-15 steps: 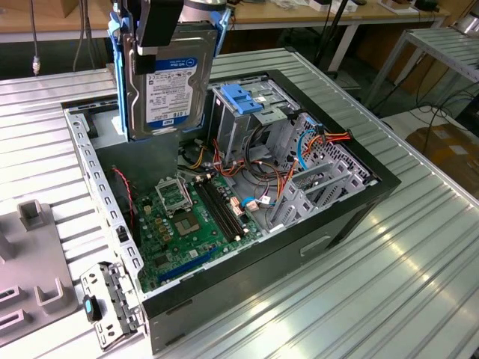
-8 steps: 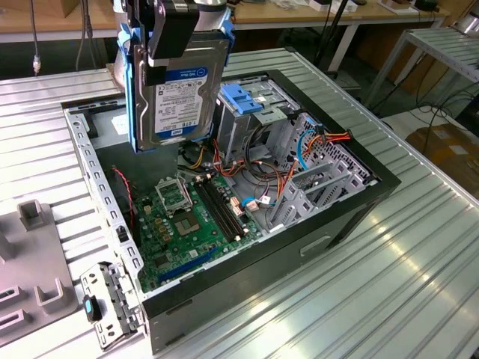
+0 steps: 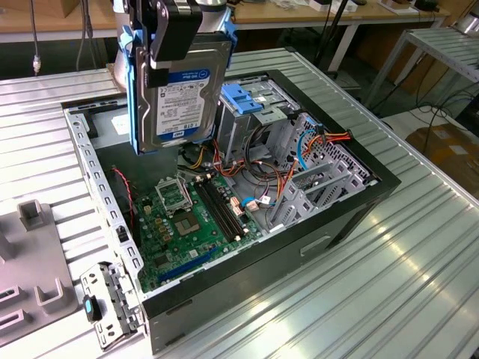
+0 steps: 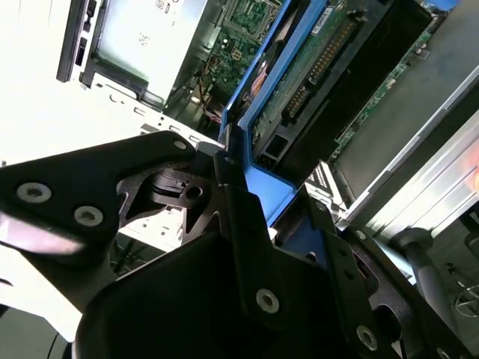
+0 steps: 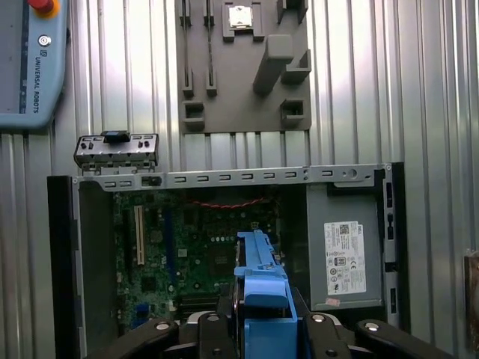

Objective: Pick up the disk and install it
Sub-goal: 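Insert the disk into the insertion slot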

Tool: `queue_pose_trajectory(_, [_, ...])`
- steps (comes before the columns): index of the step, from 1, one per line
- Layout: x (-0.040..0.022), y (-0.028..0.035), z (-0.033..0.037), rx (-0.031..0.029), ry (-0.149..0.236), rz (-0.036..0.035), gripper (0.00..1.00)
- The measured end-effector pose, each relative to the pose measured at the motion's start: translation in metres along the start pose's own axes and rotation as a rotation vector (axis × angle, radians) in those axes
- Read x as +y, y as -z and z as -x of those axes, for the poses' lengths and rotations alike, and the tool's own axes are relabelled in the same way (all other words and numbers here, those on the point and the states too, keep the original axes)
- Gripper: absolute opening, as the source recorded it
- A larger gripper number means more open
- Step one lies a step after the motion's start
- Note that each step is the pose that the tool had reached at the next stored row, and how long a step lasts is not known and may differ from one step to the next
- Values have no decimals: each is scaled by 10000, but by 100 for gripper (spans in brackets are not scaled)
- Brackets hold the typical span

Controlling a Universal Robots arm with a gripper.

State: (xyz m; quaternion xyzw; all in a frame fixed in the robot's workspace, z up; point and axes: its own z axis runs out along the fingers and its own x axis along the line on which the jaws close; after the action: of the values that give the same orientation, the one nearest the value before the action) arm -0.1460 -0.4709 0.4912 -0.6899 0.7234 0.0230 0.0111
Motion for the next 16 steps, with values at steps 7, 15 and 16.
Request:
queue_pose_trajectory(7, [-9, 2, -45, 6, 0, 0, 37])
queue_pose_trajectory(15, [-19, 5, -98, 10, 0, -1, 37])
queue_pose_trajectory(16, [-23, 5, -106, 11, 0, -1, 37])
